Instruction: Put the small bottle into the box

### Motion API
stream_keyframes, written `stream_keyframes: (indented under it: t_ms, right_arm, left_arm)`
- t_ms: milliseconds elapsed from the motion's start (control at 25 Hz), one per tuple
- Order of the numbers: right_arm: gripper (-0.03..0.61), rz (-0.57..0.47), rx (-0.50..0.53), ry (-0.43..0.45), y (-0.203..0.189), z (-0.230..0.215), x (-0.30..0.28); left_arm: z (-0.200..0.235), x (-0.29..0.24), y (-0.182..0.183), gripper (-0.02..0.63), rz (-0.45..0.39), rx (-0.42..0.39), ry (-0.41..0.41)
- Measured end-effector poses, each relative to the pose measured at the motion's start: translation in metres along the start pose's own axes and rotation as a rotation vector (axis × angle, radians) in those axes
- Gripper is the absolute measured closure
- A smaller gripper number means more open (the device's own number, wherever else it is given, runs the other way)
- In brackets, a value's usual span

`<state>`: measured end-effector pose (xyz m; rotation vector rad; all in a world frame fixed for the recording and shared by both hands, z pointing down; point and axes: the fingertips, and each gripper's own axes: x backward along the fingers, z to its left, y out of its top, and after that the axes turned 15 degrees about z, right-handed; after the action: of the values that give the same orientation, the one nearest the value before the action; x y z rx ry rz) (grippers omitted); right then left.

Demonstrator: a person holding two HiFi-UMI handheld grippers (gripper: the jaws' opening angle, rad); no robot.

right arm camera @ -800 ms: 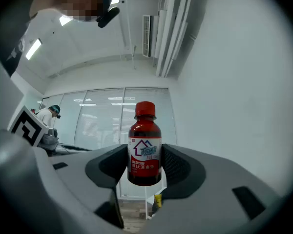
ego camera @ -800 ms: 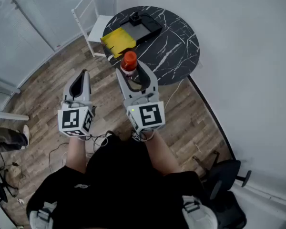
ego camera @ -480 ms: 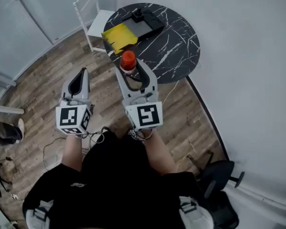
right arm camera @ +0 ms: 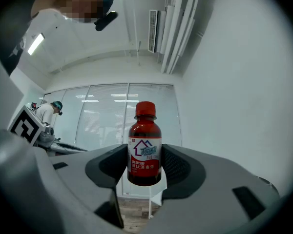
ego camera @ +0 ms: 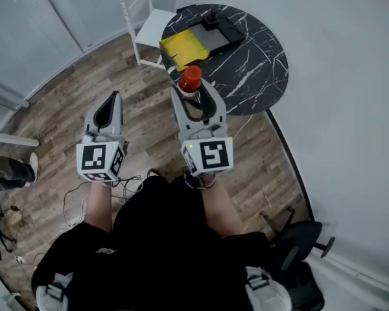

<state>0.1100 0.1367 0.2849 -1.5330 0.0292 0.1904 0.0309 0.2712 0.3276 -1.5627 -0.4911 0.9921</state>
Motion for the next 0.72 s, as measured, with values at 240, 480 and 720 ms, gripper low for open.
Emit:
stream_keyframes:
  t_ms: [240, 480, 720]
  right_arm:
    - [0.371, 0.022, -0.001, 0.007, -0.002, 0.005, -0.021]
    - [0.373, -0.018, -0.010, 0.022, 0.001, -0.032, -0.069]
    - [0.371, -0.052, -0.054, 0.032, 0.020, -0.085, -0.123]
  left_arm:
    - [0.012, -0.018, -0.011, 0.615, 0.025, 0.022, -0.021]
    - [0.025, -0.067, -0.006, 0.614, 0.046, 0.027, -0.006]
    - [0.037, -0.128, 0.037, 0.614, 0.042, -0.032, 0.011]
